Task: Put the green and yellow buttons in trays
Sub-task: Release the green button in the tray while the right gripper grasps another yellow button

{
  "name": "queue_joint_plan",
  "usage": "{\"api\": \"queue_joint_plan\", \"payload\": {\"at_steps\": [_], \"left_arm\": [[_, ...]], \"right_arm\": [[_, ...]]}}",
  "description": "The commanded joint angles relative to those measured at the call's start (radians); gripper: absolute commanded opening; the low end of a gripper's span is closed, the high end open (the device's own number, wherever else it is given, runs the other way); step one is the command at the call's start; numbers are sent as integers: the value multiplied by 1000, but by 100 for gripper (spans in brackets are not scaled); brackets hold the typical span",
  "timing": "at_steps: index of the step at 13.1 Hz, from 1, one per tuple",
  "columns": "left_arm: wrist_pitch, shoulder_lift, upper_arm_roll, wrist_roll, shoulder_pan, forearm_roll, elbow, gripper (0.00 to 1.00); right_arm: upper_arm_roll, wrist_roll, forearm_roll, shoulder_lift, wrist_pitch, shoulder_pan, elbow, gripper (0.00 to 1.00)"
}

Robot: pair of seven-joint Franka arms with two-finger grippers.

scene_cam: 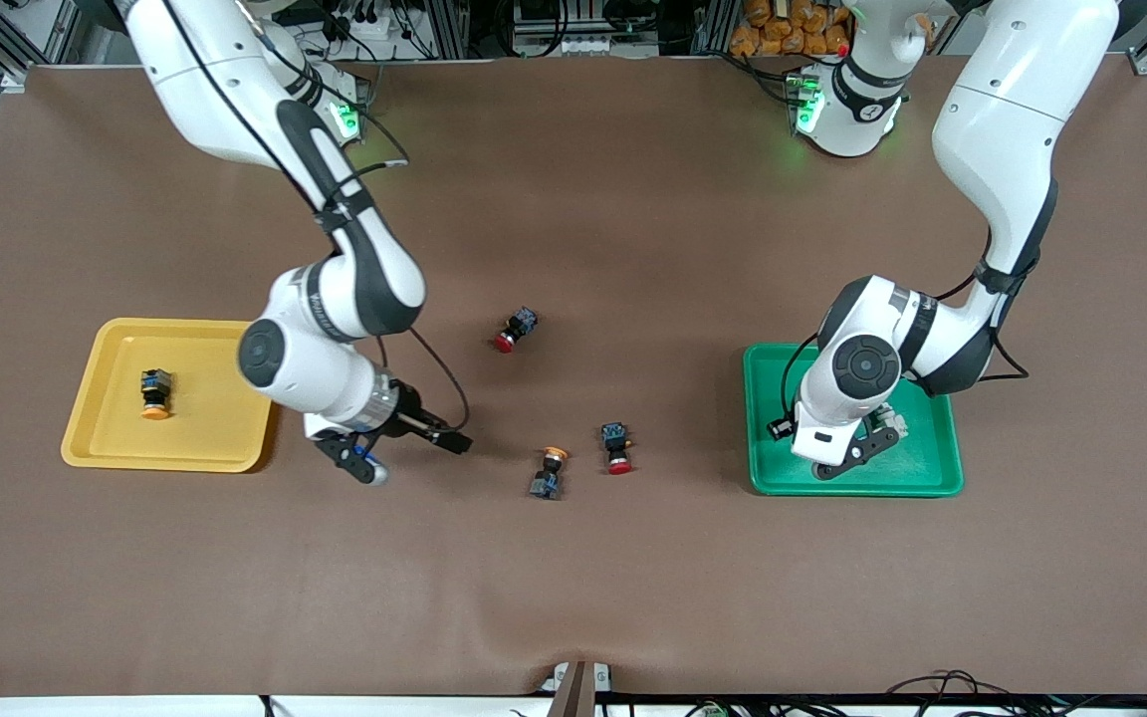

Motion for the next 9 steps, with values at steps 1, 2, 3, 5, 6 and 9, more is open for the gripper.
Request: {"api": "queue_joint_plan", "payload": {"at_steps": [1,2,3,5,6,9], "left_arm": [[-1,-16,0,-13,7,30,-10,100],[-21,-34,0,-14,12,30,-10,100],[-77,-55,-2,-4,10,30,1,100],[-178,-120,-8,9,12,28,27,100],[-232,-158,-11,34,15,10,47,100],[-358,-198,-9,201,29,-93,175,100]], "right_arm": [[0,115,-34,69,12,33,101,100],[0,139,-35,97,12,41,129,100],[0,140,-35,125,17,46,158,100],[0,134,-46,174,17,59,218,100],[0,138,-105,189,20,73,229,100],[15,140,-164,220,119,84,234,100]]}}
